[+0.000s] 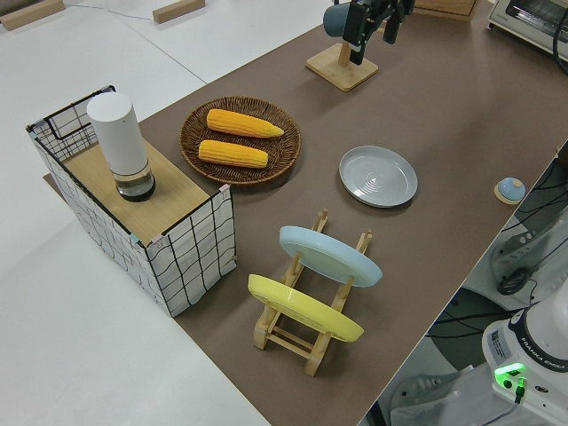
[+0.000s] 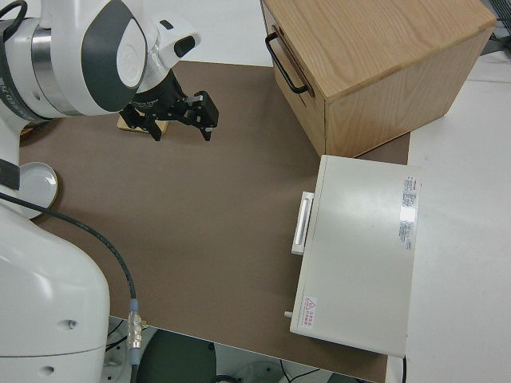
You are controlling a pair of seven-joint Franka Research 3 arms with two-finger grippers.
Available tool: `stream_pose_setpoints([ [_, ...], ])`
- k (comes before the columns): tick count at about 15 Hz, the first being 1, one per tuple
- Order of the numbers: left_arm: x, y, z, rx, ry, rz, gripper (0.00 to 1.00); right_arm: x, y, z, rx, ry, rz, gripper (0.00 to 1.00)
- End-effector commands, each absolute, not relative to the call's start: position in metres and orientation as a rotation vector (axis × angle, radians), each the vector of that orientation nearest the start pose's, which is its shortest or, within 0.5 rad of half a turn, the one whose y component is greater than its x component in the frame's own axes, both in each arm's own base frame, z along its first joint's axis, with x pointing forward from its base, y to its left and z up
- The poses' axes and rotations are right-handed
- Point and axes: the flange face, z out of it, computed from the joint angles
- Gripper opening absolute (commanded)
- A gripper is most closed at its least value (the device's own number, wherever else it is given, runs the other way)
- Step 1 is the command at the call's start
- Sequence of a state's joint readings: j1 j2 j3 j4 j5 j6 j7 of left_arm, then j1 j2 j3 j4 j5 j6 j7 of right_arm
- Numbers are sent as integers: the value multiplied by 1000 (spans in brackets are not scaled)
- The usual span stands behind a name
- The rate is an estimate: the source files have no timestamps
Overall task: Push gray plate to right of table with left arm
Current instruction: 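Move the left gripper down toward the near edge of the gray plate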
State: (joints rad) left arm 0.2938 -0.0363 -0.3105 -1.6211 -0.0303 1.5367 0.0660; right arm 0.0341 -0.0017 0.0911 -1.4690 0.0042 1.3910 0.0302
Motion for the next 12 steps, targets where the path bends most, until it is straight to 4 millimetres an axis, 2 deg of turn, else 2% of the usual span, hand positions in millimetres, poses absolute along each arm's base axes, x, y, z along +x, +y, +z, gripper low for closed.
stream_pose_setpoints([
  [1,537,-18,617,-3157,104,97,993,527,65,660,-3130,-147,128,983],
  [6,532,-15,609,-3153,69,139,993,527,65,660,-3130,-147,128,983],
  [9,509,-15,601,-3140,58,161,993,527,64,661,-3130,-145,126,983],
  [12,481,-16,582,-3142,43,116,991,527,65,661,-3130,-147,126,983],
])
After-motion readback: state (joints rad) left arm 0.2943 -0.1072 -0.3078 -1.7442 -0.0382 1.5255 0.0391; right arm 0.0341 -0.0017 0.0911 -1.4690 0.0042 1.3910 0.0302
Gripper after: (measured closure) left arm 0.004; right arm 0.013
